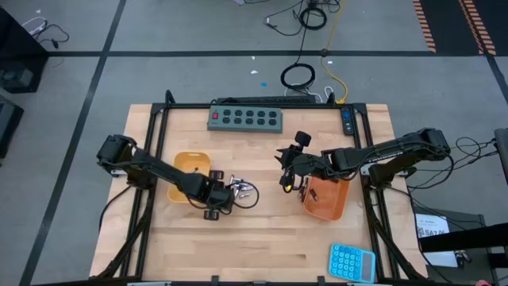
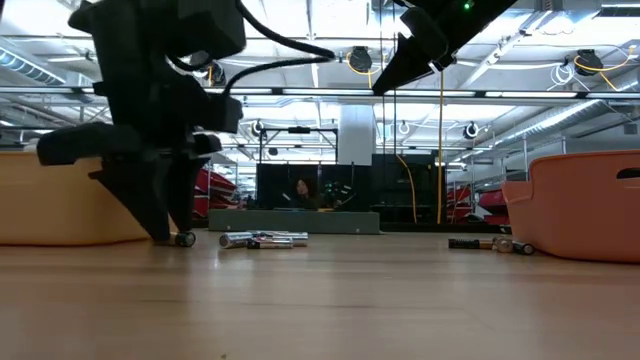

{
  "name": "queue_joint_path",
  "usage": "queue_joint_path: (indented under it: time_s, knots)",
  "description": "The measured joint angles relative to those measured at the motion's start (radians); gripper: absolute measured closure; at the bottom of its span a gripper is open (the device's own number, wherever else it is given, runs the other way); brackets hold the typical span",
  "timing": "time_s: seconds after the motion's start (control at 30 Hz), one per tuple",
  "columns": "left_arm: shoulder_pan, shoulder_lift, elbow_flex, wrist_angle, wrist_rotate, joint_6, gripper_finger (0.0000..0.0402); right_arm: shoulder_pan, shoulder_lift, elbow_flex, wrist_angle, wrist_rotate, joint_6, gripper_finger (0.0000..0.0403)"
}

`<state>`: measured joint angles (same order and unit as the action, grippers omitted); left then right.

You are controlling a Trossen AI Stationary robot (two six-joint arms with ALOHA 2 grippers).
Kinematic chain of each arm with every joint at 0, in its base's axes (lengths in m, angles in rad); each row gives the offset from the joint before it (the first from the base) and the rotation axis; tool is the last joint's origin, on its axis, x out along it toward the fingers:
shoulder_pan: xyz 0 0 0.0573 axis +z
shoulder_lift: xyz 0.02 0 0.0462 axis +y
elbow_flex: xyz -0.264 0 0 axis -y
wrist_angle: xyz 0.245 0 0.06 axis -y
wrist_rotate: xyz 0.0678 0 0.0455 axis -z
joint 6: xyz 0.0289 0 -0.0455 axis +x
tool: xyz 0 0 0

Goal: Sort batteries
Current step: Put the silver battery into the yellow bin

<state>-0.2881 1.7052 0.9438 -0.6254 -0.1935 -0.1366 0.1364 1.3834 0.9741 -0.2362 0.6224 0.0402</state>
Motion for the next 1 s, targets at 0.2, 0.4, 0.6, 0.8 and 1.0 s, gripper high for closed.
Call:
queue_joint_path:
  time_s: [0.2,0.4,0.6,0.8,1.0]
  knots:
    - [0.018,0.052,0.018,0.002,0.044,0.022,0.0241,0.0,0.0,0.0,0.0,0.0,0.0,0.0312]
    - [0.018,0.068,0.017,0.005,0.067,0.014,0.036,0.0,0.0,0.0,-0.003,0.0,-0.003,0.0312]
    - [0.019,0.068,0.016,0.009,0.066,-0.011,0.036,0.0,0.0,0.0,-0.007,0.0,-0.002,0.0312]
    - [0.003,0.0,0.059,-0.029,0.031,-0.058,0.036,0.0,0.0,0.0,-0.018,0.0,0.004,0.0312]
    - [-0.001,-0.183,0.094,-0.097,-0.072,-0.169,0.036,0.0,0.0,0.0,-0.028,0.0,0.008,0.0312]
